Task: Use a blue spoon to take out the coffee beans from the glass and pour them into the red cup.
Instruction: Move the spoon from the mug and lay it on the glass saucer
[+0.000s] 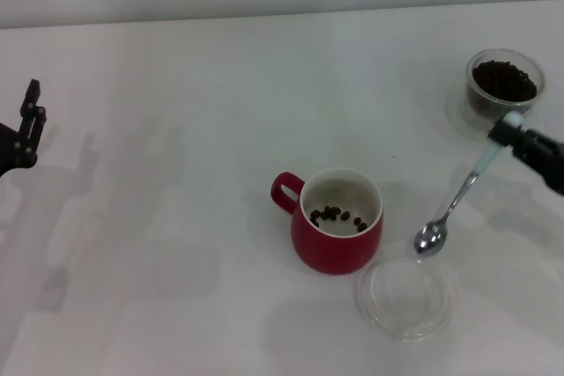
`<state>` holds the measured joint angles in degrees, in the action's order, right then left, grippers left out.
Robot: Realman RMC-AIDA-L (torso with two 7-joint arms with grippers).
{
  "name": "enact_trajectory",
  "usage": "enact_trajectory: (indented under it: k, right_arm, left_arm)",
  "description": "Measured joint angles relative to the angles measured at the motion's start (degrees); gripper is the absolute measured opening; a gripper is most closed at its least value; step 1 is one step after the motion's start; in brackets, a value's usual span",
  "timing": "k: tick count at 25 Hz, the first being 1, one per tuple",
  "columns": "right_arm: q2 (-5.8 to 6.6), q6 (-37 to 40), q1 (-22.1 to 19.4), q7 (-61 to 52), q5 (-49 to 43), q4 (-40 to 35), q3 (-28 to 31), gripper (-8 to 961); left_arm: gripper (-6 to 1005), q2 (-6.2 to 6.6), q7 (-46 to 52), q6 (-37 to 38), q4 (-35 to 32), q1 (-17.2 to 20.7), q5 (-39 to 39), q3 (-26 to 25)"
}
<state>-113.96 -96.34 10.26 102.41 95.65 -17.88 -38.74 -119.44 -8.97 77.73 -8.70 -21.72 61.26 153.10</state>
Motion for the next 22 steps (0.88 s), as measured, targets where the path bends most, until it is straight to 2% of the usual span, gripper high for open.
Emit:
enact_trajectory:
  k: [5, 22]
  right_arm:
    - [-0.42, 0.0, 0.1, -0.4, -2.4, 0.5, -0.3, 187]
    - [-0.73, 2.8, 0.6, 0.8, -4.1, 3.2, -3.9, 189]
  left_arm:
    - [548, 0.0, 0.0, 0.0, 0.0, -0.1, 0.0, 0.0]
    - [549, 0.09, -0.1, 0.0, 0.5, 0.3, -0.1, 0.0]
